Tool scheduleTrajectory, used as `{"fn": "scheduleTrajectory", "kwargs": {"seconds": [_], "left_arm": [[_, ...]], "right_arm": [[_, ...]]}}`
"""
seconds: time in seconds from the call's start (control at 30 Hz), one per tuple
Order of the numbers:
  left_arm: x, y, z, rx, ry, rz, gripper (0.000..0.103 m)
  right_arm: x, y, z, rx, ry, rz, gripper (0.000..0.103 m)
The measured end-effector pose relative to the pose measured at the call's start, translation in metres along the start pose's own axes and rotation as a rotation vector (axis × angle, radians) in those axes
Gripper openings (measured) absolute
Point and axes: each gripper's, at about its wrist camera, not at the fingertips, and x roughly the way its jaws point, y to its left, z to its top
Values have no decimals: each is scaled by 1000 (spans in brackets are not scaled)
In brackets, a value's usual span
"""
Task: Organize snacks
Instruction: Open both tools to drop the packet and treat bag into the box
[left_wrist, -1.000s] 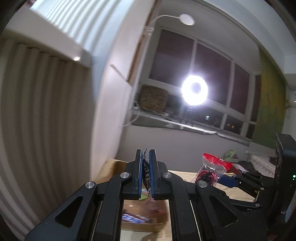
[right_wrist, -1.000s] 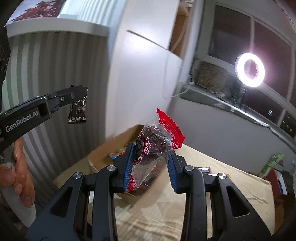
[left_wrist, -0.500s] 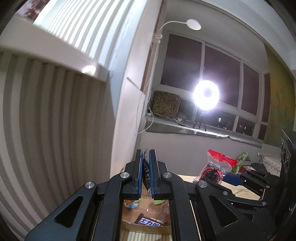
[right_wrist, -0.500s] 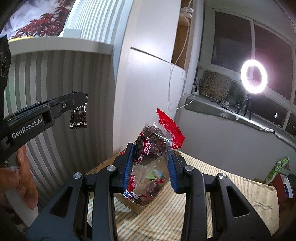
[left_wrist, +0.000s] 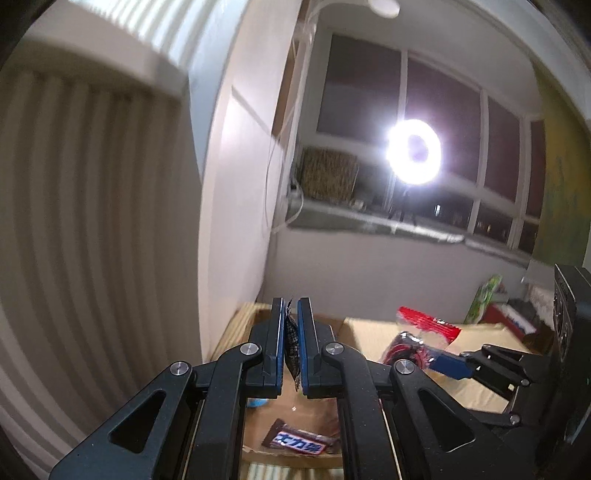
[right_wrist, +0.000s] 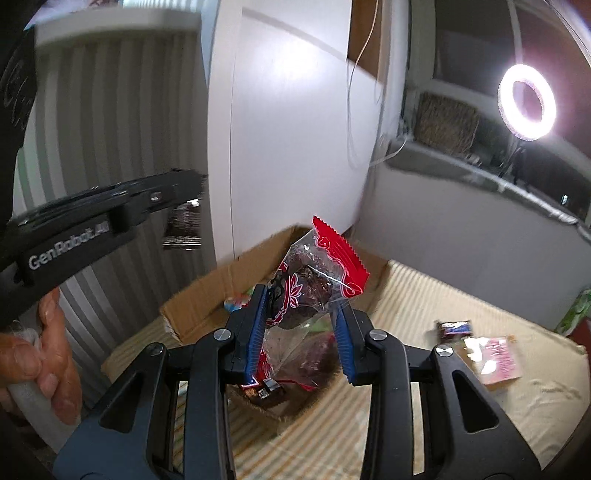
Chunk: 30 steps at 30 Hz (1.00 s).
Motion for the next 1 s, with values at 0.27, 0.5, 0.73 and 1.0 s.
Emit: {"fn": "scheduleTrajectory", "kwargs": {"seconds": [0.27,0.5,0.73,1.0], "left_arm": [[73,6,-25,11,148,70,13],[71,22,-33,-34,136,129,80],[54,1,-16,58,93,148,80],[28,-7,-5,68,51,144,80]], "right_arm": [[60,-10,-23,-13,98,54,67],[38,-40,-28,48,33,-19,73],[6,-78,-25,165,-1,-108,74],[-16,-75,-29,163,-10,-128,75]]}}
